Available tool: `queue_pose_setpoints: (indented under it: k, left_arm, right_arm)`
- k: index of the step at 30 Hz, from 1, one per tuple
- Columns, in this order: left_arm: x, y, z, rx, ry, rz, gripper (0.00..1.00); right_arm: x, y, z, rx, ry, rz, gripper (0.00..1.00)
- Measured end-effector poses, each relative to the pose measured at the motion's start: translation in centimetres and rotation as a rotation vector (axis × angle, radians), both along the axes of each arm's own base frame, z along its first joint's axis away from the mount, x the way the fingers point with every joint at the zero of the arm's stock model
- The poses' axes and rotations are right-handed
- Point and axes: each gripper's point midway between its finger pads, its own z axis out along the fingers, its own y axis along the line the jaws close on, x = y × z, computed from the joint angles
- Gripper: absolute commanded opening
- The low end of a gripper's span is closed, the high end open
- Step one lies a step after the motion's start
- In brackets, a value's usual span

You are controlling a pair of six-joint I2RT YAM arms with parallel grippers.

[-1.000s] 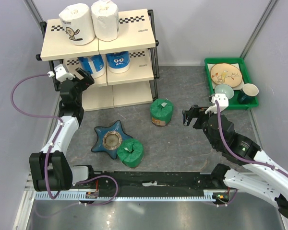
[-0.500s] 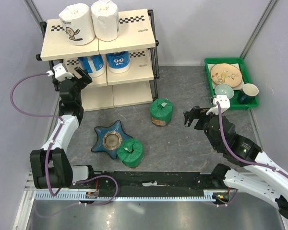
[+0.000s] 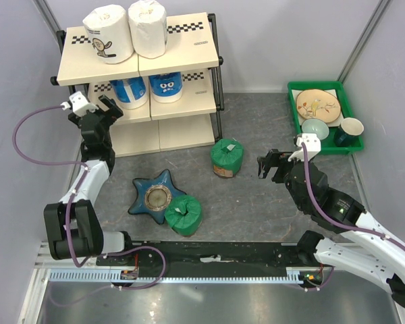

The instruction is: Place and organize the paper towels onto the shelf

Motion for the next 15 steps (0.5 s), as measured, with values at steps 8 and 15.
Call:
queue_pose_setpoints:
  k: [8, 15]
  left_arm:
    - [1.0, 0.8, 0.6, 0.05, -0.05, 0.012, 0.99]
    - [1.7, 1.5, 0.1, 0.072, -0.053, 0.021, 0.99]
  right_arm:
    - [0.2, -0.1, -0.3, -0.013, 0.006, -0.01, 0.96]
    - [0.4, 0.2, -0.9, -0.034, 0.02, -0.009, 0.96]
